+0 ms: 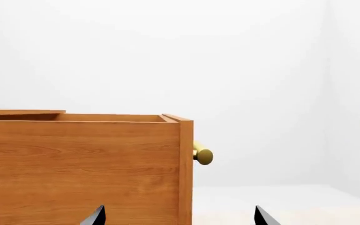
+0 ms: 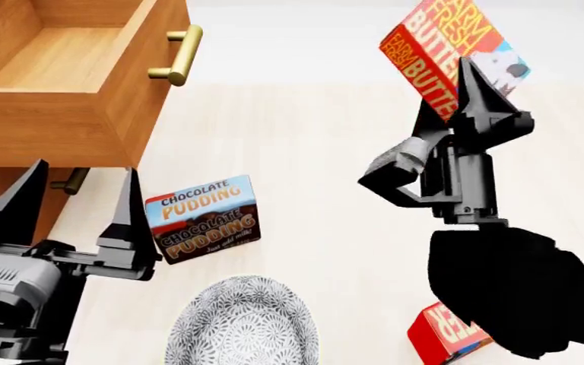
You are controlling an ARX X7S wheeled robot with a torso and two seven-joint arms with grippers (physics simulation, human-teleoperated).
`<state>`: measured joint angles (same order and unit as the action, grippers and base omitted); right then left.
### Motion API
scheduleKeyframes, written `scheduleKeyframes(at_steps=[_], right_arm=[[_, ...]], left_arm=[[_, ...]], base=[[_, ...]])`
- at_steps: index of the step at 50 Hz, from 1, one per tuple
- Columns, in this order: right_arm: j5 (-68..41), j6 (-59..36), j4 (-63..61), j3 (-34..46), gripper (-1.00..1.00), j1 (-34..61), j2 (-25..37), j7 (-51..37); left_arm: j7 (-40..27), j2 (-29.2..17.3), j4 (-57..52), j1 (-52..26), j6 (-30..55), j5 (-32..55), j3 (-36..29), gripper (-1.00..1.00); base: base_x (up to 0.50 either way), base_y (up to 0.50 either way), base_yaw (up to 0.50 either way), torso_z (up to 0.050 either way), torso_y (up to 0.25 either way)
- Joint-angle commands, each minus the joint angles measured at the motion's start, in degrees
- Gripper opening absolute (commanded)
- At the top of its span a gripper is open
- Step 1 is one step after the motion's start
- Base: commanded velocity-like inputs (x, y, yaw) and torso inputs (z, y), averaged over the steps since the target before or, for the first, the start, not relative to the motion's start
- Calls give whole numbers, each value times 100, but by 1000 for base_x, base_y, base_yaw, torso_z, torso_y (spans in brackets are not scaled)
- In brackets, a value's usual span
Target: Put the butter at the front in the top drawer of the cabinet and close it.
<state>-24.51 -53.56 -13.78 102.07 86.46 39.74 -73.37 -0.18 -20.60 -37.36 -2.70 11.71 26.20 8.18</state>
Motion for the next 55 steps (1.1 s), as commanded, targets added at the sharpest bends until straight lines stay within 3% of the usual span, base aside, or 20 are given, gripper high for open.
scheduleKeyframes(at_steps=[1,14,25,32,45,55], right_arm=[[1557,-273,158,930,-100,-18,127,-722],[2392,1288,1004,1096,-100,-329,100,-1374],[3442,1950,1820,922,-100,-903,-192,-1608],[3985,2208,2172,714,-100,-1191,-304,-1586],[5331,2476,2387,-363,-100,-1735,-352,-1604],[5667,2515,2322,-656,-100,-1841,-308,-1489]], left_arm=[[4,-13,60,-25,61,70,-72,100],[-39,-42,36,46,72,28,-110,100],[-102,-60,-26,84,116,9,-150,100],[-77,-92,-35,77,187,115,-188,100],[-83,-145,-69,146,190,134,-192,100],[-19,-365,-214,19,666,603,-269,100]], base=[[0,0,0,0,0],[0,0,0,0,2],[0,0,0,0,1],[0,0,0,0,1],[0,0,0,0,2],[0,0,0,2,1]])
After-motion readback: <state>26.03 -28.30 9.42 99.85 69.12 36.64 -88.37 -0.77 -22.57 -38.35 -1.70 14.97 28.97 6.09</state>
